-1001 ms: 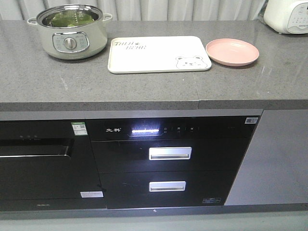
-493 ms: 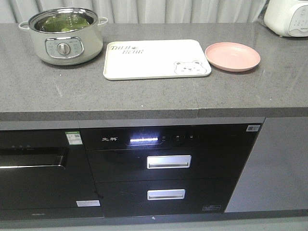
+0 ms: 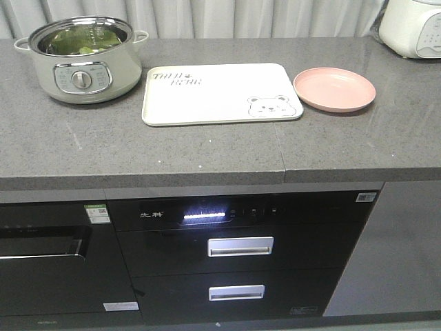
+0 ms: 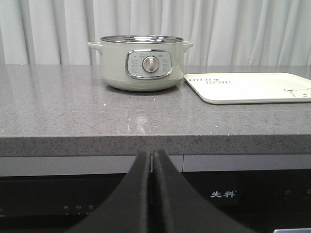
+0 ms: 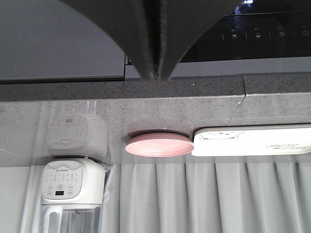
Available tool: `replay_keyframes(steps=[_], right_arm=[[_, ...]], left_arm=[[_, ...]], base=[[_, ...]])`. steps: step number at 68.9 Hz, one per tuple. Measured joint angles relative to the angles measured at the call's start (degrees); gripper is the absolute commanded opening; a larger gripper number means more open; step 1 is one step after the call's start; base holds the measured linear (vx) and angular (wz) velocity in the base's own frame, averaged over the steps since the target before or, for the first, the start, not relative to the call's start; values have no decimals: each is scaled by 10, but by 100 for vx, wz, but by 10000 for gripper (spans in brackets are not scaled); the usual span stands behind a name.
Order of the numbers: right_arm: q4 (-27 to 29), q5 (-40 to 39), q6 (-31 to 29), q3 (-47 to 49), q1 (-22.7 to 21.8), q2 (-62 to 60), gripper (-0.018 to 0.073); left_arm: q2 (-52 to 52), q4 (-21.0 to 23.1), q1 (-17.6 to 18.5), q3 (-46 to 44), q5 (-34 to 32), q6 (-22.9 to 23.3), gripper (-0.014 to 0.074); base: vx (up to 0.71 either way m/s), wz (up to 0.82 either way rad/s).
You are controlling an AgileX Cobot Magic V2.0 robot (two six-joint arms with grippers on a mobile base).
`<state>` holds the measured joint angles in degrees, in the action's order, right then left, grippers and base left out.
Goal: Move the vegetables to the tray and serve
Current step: 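Continue driving closer and align the base with the counter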
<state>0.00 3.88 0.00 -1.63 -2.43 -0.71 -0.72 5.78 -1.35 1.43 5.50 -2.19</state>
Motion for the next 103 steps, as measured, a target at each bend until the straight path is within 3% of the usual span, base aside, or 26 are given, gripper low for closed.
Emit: replay_keyframes(steps=[103], right_arm=[[0, 0, 0, 0, 0, 0, -2]], left_arm=[[0, 0, 0, 0, 0, 0, -6]], base=[[9, 0]])
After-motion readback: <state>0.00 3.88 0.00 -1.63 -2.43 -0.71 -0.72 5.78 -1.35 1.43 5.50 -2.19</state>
